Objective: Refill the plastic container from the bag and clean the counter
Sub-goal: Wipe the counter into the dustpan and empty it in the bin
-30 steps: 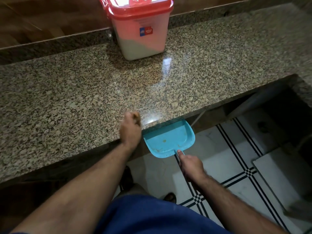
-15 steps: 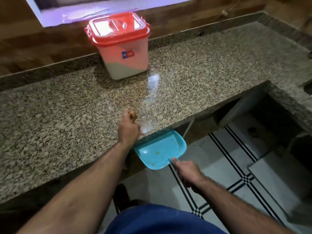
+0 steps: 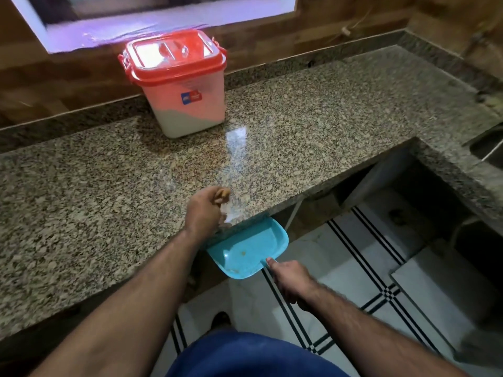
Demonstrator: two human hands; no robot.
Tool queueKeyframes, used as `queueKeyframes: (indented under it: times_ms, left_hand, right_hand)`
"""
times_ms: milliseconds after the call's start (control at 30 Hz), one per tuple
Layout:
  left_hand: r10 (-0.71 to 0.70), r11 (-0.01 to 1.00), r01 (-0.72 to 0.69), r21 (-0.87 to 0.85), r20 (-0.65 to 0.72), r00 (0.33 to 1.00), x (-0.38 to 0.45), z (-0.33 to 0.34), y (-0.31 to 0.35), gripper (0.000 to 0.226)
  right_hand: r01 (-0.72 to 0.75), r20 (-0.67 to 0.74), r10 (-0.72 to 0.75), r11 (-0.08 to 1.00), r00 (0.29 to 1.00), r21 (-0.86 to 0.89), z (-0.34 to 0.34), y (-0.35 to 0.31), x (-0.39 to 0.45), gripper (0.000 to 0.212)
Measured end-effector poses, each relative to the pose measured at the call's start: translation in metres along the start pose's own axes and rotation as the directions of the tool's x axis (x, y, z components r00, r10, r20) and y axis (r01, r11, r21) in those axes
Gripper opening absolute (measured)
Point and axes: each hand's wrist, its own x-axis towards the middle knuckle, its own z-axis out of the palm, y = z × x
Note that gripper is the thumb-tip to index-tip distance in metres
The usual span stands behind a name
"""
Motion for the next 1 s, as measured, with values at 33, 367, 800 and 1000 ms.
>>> queueKeyframes:
  times_ms: [33, 367, 800, 1000]
  left_hand:
    - [-0.013, 0.999, 0.015, 0.048, -0.042, 0.999, -0.003, -0.002, -0.008, 0.033]
    - [0.074, 0.996, -0.059, -0.067, 0.265, 0.961, 0.006, 0.026, 0.02, 0.015]
    - [-0.119, 0.993, 0.122, -0.005, 0.173, 0.978, -0.005, 0.058, 0.001, 0.021]
    - [-0.369, 0.808, 0.413, -0.419, 0.187, 0.911, 0.057, 0.049, 0.045, 0.012]
  right_hand:
    - [-0.006, 0.004, 0.006, 1.0, 1.0, -0.011, 0.001, -0.003, 0.001, 0.05]
    - [-0.035, -0.016, 0.034, 0.998, 0.999, -0.054, 0.008, -0.02, 0.008, 0.05]
    - [-0.016, 0.073, 0.026, 0.99, 0.997, -0.138, -0.028, -0.025, 0.036, 0.056]
    - [0.003, 0.142, 0.017, 0.99, 0.99, -0.138, -0.072, -0.023, 0.049, 0.05]
